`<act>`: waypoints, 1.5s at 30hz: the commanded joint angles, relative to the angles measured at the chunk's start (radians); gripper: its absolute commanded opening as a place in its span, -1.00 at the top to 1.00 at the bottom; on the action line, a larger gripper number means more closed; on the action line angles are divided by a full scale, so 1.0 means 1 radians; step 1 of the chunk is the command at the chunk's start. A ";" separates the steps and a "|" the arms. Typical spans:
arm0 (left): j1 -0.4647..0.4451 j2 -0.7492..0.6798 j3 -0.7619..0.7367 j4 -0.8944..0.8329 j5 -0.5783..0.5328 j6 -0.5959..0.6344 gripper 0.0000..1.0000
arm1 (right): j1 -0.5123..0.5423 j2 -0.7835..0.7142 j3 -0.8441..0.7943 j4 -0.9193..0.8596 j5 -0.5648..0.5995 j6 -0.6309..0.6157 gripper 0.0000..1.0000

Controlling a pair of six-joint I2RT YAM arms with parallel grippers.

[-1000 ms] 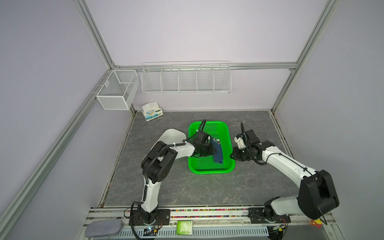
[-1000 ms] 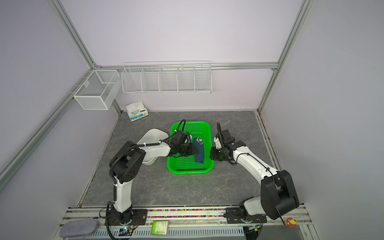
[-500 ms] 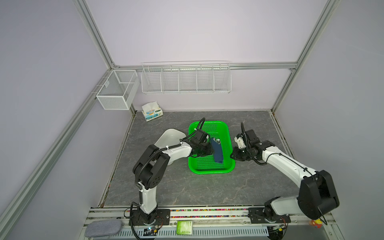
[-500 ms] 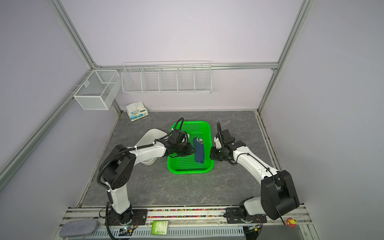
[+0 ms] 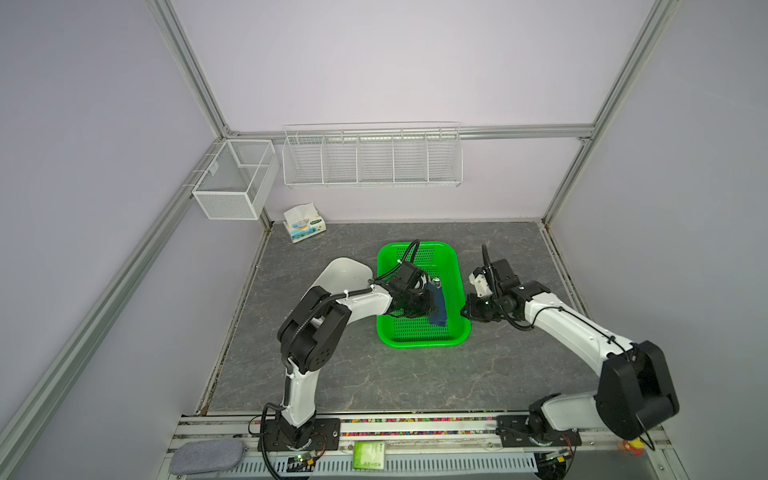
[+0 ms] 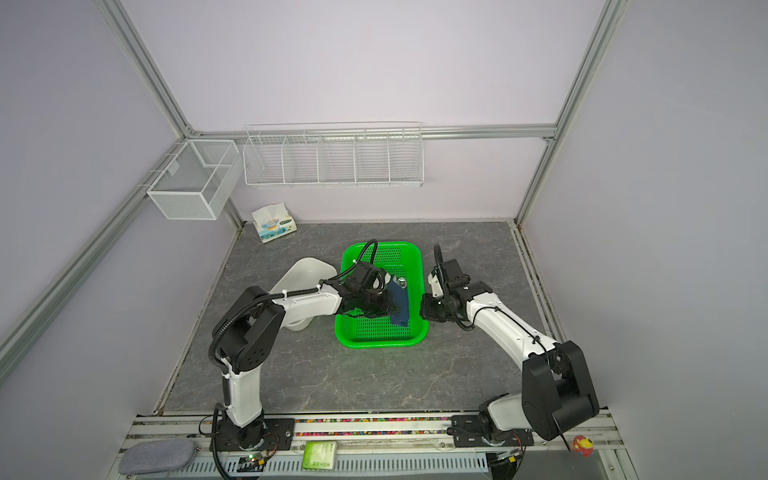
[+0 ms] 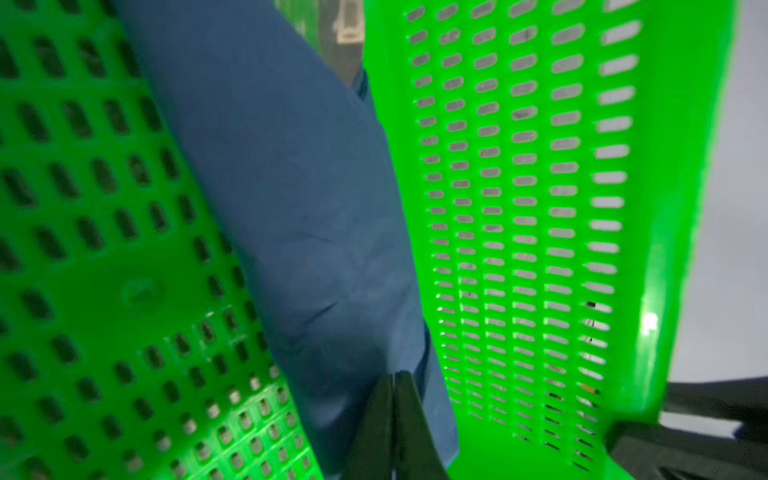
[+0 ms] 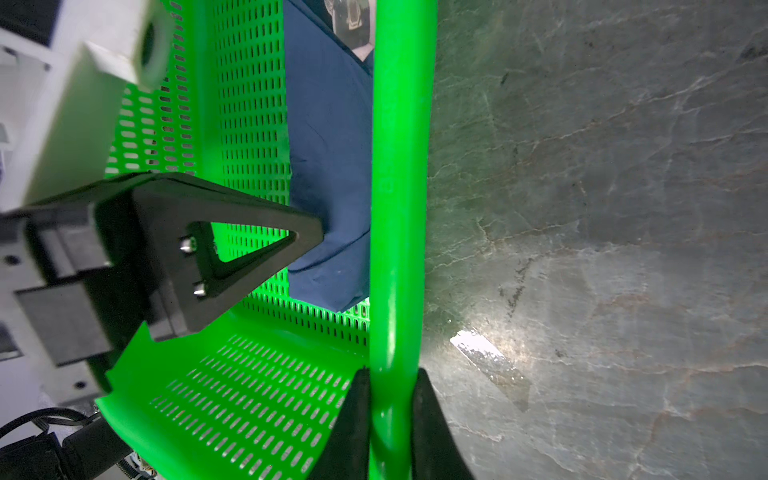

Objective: Place the utensils on the paper napkin and roll it up
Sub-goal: 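Open the left gripper and lift it away from the bundle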

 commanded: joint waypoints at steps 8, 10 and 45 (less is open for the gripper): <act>-0.002 0.003 -0.074 -0.010 -0.090 -0.015 0.91 | 0.000 -0.021 -0.016 -0.010 0.046 0.020 0.82; -0.002 -0.007 -0.074 -0.012 -0.099 -0.008 0.89 | -0.001 -0.021 -0.015 -0.009 0.047 0.021 0.83; 0.193 -0.714 -0.290 -0.183 -0.505 0.102 0.21 | -0.107 0.125 0.186 0.013 0.109 -0.090 0.40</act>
